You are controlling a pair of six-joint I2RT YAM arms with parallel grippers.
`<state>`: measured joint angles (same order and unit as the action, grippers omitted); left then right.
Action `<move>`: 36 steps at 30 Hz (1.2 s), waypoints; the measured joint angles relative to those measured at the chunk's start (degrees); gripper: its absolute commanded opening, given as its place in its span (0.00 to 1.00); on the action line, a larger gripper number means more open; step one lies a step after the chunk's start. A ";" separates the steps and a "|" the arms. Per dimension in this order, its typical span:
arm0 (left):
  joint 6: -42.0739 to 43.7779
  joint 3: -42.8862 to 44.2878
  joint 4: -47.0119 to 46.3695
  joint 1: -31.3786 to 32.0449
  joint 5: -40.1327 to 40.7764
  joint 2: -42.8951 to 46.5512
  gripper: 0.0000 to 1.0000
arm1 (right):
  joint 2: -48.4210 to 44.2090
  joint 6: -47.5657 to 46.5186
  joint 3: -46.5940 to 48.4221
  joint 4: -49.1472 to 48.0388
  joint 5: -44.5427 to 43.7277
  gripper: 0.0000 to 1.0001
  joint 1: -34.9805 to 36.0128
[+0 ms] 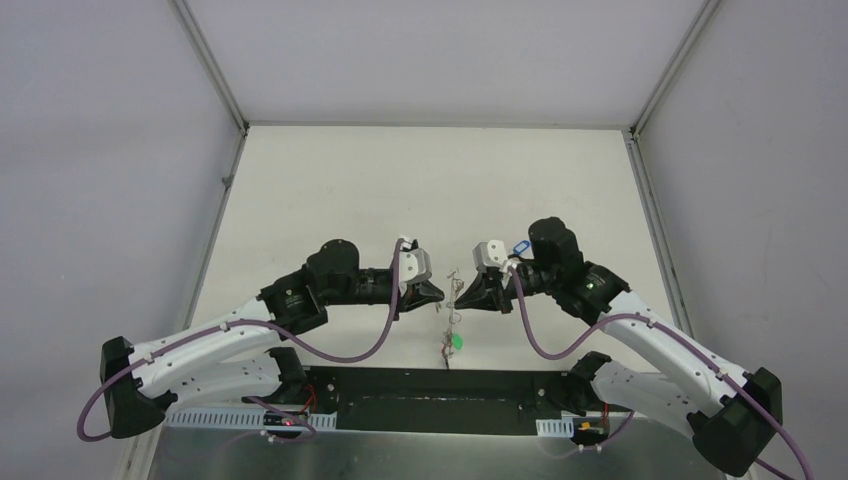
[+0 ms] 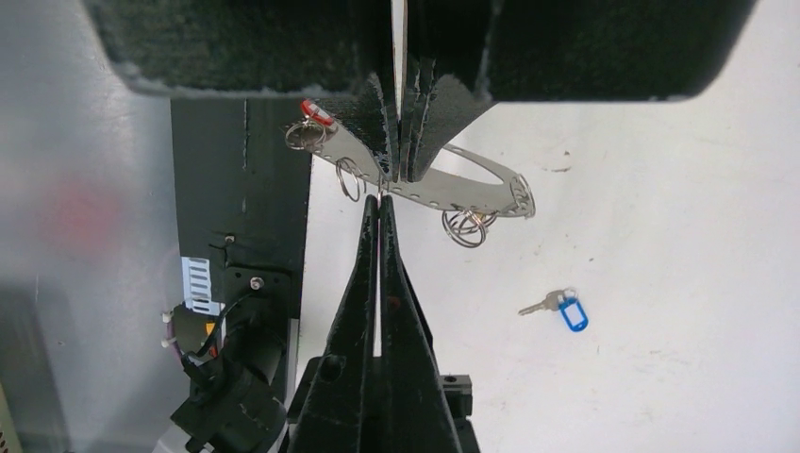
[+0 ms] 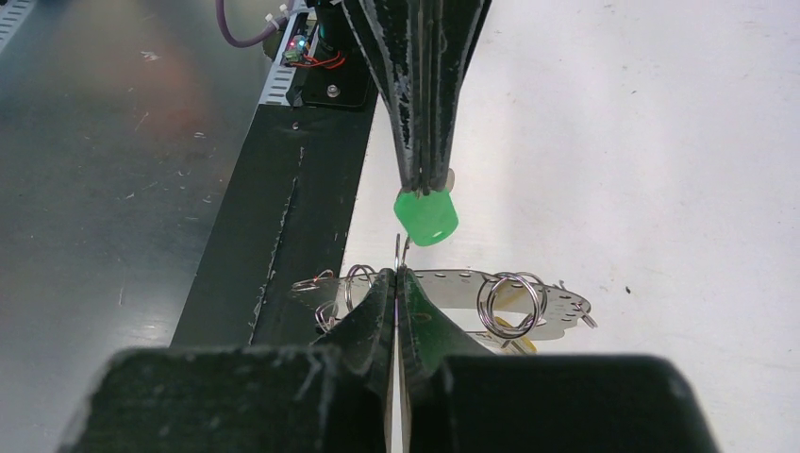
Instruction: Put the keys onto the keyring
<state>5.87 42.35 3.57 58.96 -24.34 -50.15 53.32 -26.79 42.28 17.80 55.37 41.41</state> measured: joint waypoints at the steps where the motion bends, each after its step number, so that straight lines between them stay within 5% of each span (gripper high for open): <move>1: -0.17 0.09 0.39 0.00 0.37 0.04 0.00 | -0.09 -0.24 0.00 0.02 0.00 0.00 0.00; 36: 6.12 1.44 -3.67 0.39 -5.57 -5.09 0.00 | -0.66 -1.40 0.00 0.48 0.66 0.00 0.11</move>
<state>11.99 43.79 -0.10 59.35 -29.91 -55.24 52.66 -28.18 42.28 18.28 56.03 41.52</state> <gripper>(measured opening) 0.008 0.005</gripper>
